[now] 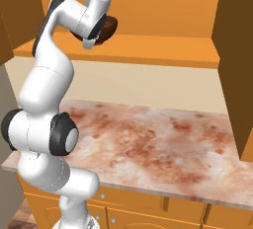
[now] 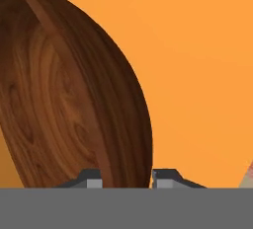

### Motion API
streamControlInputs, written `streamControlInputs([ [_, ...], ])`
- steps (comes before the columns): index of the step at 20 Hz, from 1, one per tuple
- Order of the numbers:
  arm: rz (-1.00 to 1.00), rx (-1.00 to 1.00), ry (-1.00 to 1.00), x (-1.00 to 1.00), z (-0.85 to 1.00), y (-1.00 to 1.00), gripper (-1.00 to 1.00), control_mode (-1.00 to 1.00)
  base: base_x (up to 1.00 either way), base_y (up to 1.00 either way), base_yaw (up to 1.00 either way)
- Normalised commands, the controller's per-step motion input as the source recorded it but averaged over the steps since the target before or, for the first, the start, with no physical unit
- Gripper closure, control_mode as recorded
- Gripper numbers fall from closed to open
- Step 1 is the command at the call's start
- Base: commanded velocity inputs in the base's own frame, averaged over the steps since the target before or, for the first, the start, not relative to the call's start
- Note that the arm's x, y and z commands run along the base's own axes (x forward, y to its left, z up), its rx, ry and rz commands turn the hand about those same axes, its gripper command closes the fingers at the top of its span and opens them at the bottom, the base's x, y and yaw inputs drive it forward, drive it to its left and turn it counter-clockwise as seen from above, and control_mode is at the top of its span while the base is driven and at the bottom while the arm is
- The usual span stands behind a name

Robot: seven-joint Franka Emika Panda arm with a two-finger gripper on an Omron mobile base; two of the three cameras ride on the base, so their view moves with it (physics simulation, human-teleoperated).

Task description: Pick up the bowls from the cabinet and place each bowl in front of a stool on the dining counter.

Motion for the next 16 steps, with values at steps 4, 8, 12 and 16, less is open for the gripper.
streamControlInputs([
  [4, -0.01, 0.00, -0.11, -0.78, -0.06, -0.04, 1.00, -1.00, 0.00, 0.00, 0.00],
  [8, -0.06, 0.00, -0.18, -1.00, 0.00, -0.25, 1.00, -1.00, 0.00, 0.00, 0.00],
  [12, -0.07, 0.00, -0.11, -1.00, 0.03, -0.19, 1.00, -1.00, 0.00, 0.00, 0.00],
  [16, -0.04, 0.00, 0.05, -1.00, 0.11, -0.11, 1.00, -1.00, 0.00, 0.00, 0.00],
])
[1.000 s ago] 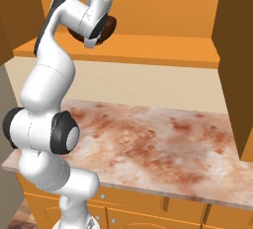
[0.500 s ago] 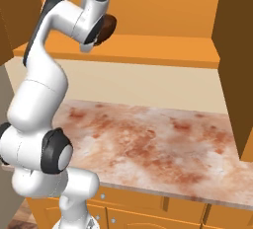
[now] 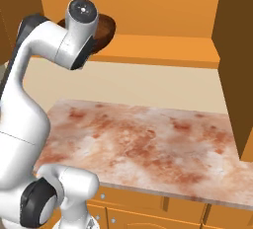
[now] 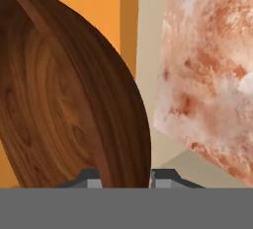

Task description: Pick up the bowls from the cabinet and place each bowl in front of a stool on the dining counter.

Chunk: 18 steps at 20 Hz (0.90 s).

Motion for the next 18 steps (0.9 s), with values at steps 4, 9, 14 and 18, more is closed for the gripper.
streamControlInputs([
  [4, -0.02, 0.00, 0.21, -1.00, 0.00, -0.09, 1.00, -1.00, 0.00, 0.00, 0.00],
  [9, -0.02, 0.00, 0.25, -1.00, 0.00, -0.24, 1.00, -1.00, 0.00, 0.00, 0.00],
  [14, -0.05, 0.00, 0.08, -1.00, -0.20, -0.09, 1.00, -1.00, 0.00, 0.00, 0.00],
  [18, -0.01, -0.02, 0.01, -0.48, -0.13, 0.00, 1.00, -1.00, 0.00, 0.00, 0.00],
])
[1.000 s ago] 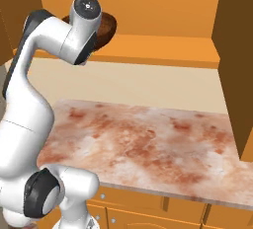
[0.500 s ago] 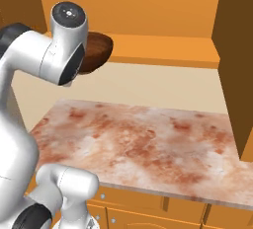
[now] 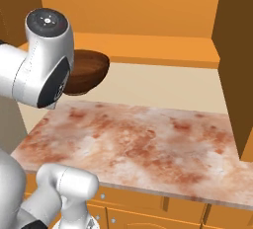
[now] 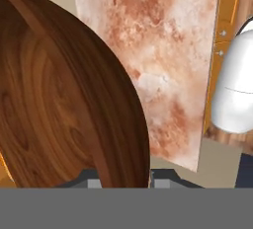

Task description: Pick up the bowls from the cabinet and place each bowl in front of a stool on the dining counter.

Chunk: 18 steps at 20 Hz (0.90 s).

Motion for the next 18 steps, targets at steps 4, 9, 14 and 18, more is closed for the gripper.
streamControlInputs([
  [4, 0.00, -0.03, 0.00, -0.11, -0.11, 0.07, 1.00, 1.00, -0.35, 0.01, 0.00],
  [9, 0.00, 0.00, 0.00, 0.00, 0.00, 0.00, 1.00, 1.00, -1.00, -0.37, -0.28],
  [14, 0.00, 0.00, 0.00, 0.00, 0.00, 0.00, 1.00, 1.00, -1.00, -0.13, -0.54],
  [18, 0.00, 0.00, 0.00, 0.00, 0.00, 0.00, 1.00, 1.00, -0.93, 0.06, -0.85],
])
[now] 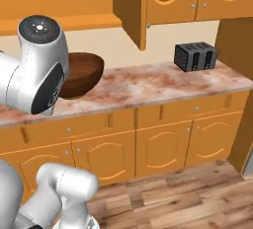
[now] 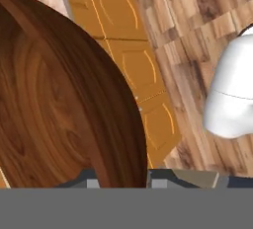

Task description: Pick up the bowls from the cabinet and place each bowl in front of a stool on the dining counter.

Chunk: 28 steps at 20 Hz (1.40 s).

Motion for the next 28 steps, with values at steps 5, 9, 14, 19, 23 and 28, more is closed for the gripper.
streamControlInputs([
  [5, 0.00, 0.00, 0.00, 0.00, 0.00, 0.00, 1.00, 1.00, -0.49, 0.10, -0.98],
  [9, 0.00, 0.00, 0.00, 0.00, 0.00, 0.00, 1.00, 1.00, -0.11, 0.02, -1.00],
  [14, 0.00, 0.00, 0.00, 0.00, 0.00, 0.00, 1.00, 1.00, 0.04, 0.00, -0.95],
  [19, 0.00, 0.00, 0.00, 0.00, 0.00, 0.00, 1.00, 1.00, 0.72, 0.04, -0.58],
  [23, 0.00, 0.00, 0.00, 0.00, 0.00, 0.00, 1.00, 1.00, 1.00, 0.00, -0.17],
  [28, 0.00, 0.00, 0.00, 0.00, 0.00, 0.00, 1.00, 1.00, 1.00, 0.00, -0.11],
])
